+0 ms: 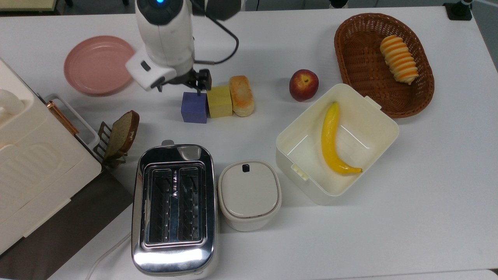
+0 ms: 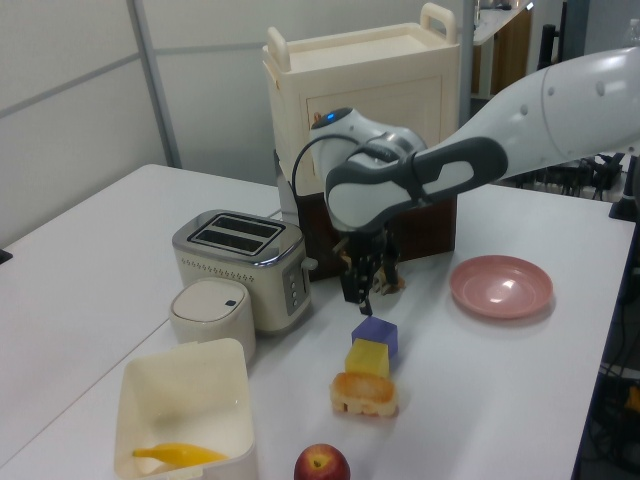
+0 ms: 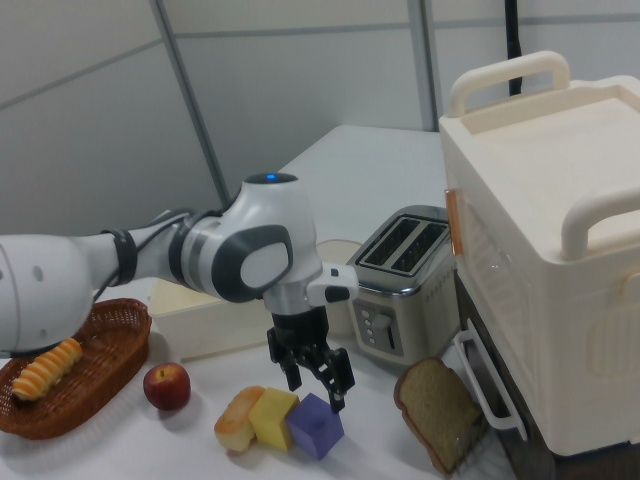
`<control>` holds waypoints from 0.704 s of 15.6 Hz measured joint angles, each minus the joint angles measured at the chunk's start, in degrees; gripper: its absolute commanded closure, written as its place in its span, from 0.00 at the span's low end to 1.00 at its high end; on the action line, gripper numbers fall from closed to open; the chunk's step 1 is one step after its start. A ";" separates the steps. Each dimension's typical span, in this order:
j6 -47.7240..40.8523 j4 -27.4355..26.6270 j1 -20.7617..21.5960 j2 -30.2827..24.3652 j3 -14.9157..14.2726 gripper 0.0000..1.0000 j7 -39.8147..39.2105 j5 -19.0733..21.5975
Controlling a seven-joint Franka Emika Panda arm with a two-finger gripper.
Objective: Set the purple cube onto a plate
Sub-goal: 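Lower the gripper around the purple cube and close it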
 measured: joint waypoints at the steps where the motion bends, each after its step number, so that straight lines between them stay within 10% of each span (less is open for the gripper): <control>1: 1.23 -0.06 0.18 1.27 0.17 0.00 1.34 0.00; 7: 5.42 -0.25 3.56 6.32 0.29 0.00 6.61 -0.05; 11: 6.02 -0.07 4.11 7.15 0.24 0.37 7.46 -0.76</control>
